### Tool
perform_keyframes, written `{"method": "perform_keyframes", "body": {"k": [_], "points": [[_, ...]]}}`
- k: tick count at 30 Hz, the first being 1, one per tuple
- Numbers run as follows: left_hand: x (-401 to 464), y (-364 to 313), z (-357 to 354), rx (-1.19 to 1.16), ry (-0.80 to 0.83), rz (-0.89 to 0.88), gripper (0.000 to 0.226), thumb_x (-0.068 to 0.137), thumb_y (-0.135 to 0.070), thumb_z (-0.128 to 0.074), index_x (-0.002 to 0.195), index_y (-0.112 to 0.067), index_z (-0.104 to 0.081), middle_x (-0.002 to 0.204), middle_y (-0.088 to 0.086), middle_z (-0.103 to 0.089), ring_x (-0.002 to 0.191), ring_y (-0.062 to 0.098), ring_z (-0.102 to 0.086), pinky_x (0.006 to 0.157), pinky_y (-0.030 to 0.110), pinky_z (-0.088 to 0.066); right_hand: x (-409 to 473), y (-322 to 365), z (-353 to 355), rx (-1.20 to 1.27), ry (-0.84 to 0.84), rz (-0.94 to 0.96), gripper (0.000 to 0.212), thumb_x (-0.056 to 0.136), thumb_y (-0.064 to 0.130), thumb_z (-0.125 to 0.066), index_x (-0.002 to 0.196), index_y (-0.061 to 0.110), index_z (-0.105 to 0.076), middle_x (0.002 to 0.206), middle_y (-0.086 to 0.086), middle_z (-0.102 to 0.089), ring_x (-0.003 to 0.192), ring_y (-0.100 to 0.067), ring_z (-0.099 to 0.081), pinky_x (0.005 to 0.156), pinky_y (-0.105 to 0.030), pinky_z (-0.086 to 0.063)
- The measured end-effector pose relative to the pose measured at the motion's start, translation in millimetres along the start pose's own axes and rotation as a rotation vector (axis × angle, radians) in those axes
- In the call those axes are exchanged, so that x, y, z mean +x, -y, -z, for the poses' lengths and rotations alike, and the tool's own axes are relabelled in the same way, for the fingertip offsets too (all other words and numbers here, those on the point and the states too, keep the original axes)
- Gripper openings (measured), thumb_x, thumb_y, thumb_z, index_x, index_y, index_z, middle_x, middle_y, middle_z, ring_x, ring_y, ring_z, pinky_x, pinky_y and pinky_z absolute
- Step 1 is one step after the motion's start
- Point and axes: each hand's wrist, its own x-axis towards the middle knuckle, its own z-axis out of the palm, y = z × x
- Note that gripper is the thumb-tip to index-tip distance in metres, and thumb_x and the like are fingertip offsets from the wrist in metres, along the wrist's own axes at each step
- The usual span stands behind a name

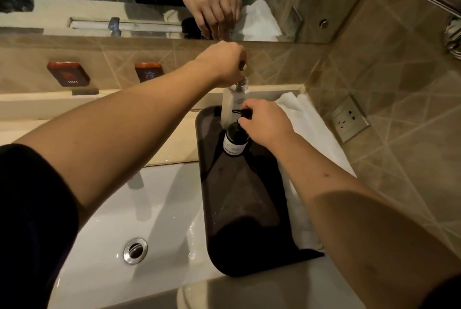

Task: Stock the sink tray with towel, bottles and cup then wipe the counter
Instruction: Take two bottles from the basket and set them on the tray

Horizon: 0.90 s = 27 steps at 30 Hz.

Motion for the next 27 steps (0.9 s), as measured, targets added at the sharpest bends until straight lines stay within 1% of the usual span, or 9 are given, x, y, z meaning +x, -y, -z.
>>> {"method": "perform_keyframes", "body": {"k": [2, 4, 8, 13, 15, 18, 22, 25, 27], "points": [[-1.7, -0.5, -3.1, -0.014, -0.012, -0.009, 0.031, 0.088, -0.026, -0.068, 0.117, -0.017, -0.066, 0.111, 0.008, -0.07, 0.096, 0.028, -0.064, 0.078, 0.038, -0.051, -1.6, -0.5, -2.0, -0.003, 0.009, -0.007, 0.032, 0.095, 0.025, -0.065, 0.127, 0.025, -0.063, 0.116, -0.003, -0.07, 0.096, -0.023, -0.066, 0.074, -0.03, -0.051], [-3.2, -0.5, -6.9, -0.041, -0.022, -0.001, 0.038, 0.089, -0.03, -0.068, 0.124, -0.018, -0.062, 0.116, 0.007, -0.068, 0.102, 0.028, -0.063, 0.079, 0.037, -0.049, -3.0, -1.5, -2.8, 0.013, 0.001, -0.014, 0.036, 0.095, 0.024, -0.065, 0.13, 0.024, -0.061, 0.119, -0.002, -0.069, 0.1, -0.023, -0.066, 0.074, -0.028, -0.048], [-4.6, -1.1, -11.0, -0.094, -0.002, 0.012, 0.046, 0.091, -0.035, -0.065, 0.133, -0.019, -0.056, 0.123, 0.007, -0.067, 0.109, 0.027, -0.062, 0.086, 0.038, -0.05, -5.9, -2.2, -3.0, 0.058, 0.01, -0.029, 0.039, 0.094, 0.022, -0.065, 0.132, 0.024, -0.057, 0.109, -0.001, -0.069, 0.09, -0.02, -0.063, 0.068, -0.028, -0.043], [-16.4, 2.6, -7.5, -0.118, -0.056, 0.014, 0.054, 0.088, -0.044, -0.067, 0.135, -0.022, -0.052, 0.127, 0.009, -0.062, 0.113, 0.027, -0.06, 0.089, 0.039, -0.048, -14.4, -1.8, -0.4, 0.082, -0.003, -0.05, 0.052, 0.093, 0.022, -0.066, 0.141, 0.025, -0.048, 0.116, -0.003, -0.068, 0.1, -0.024, -0.064, 0.078, -0.033, -0.052], [-29.2, 3.6, -2.5, -0.105, -0.092, 0.006, 0.051, 0.087, -0.049, -0.067, 0.129, -0.022, -0.056, 0.125, 0.008, -0.061, 0.109, 0.026, -0.061, 0.088, 0.039, -0.05, -23.0, -3.4, 1.2, 0.091, -0.012, -0.053, 0.053, 0.093, 0.023, -0.066, 0.142, 0.025, -0.047, 0.115, -0.003, -0.068, 0.101, -0.024, -0.064, 0.078, -0.033, -0.051], [-60.4, -0.6, 7.9, -0.085, -0.122, -0.029, 0.039, 0.087, -0.051, -0.065, 0.115, -0.024, -0.061, 0.112, 0.001, -0.065, 0.093, 0.019, -0.062, 0.079, 0.037, -0.053, -46.2, -6.4, 7.3, 0.103, -0.061, -0.043, 0.051, 0.093, 0.025, -0.066, 0.141, 0.023, -0.048, 0.114, -0.004, -0.067, 0.103, -0.024, -0.064, 0.076, -0.028, -0.045], [-114.5, -21.6, 17.7, -0.076, 0.005, -0.102, 0.026, 0.089, -0.049, -0.065, 0.106, -0.029, -0.064, 0.097, -0.01, -0.066, 0.084, 0.012, -0.064, 0.073, 0.035, -0.056, -92.1, -7.5, 22.7, 0.064, -0.122, -0.059, 0.044, 0.094, 0.032, -0.067, 0.135, 0.026, -0.054, 0.12, -0.002, -0.069, 0.102, -0.021, -0.065, 0.074, -0.024, -0.042], [-157.0, -52.4, 20.2, -0.084, 0.072, -0.201, 0.02, 0.087, -0.047, -0.068, 0.098, -0.031, -0.066, 0.087, -0.015, -0.065, 0.075, 0.004, -0.062, 0.065, 0.026, -0.052, -142.9, -10.8, 35.3, 0.033, -0.135, -0.09, 0.03, 0.095, 0.037, -0.064, 0.123, 0.025, -0.063, 0.113, 0.0, -0.069, 0.092, -0.018, -0.062, 0.073, -0.025, -0.04], [-185.7, -80.5, 18.5, -0.076, 0.123, -0.282, 0.017, 0.087, -0.048, -0.068, 0.096, -0.034, -0.064, 0.082, -0.019, -0.062, 0.07, -0.003, -0.057, 0.061, 0.021, -0.048, -186.0, -15.1, 41.0, 0.034, -0.163, -0.118, 0.025, 0.095, 0.037, -0.064, 0.116, 0.024, -0.066, 0.108, 0.0, -0.069, 0.092, -0.018, -0.062, 0.072, -0.026, -0.04]]}}
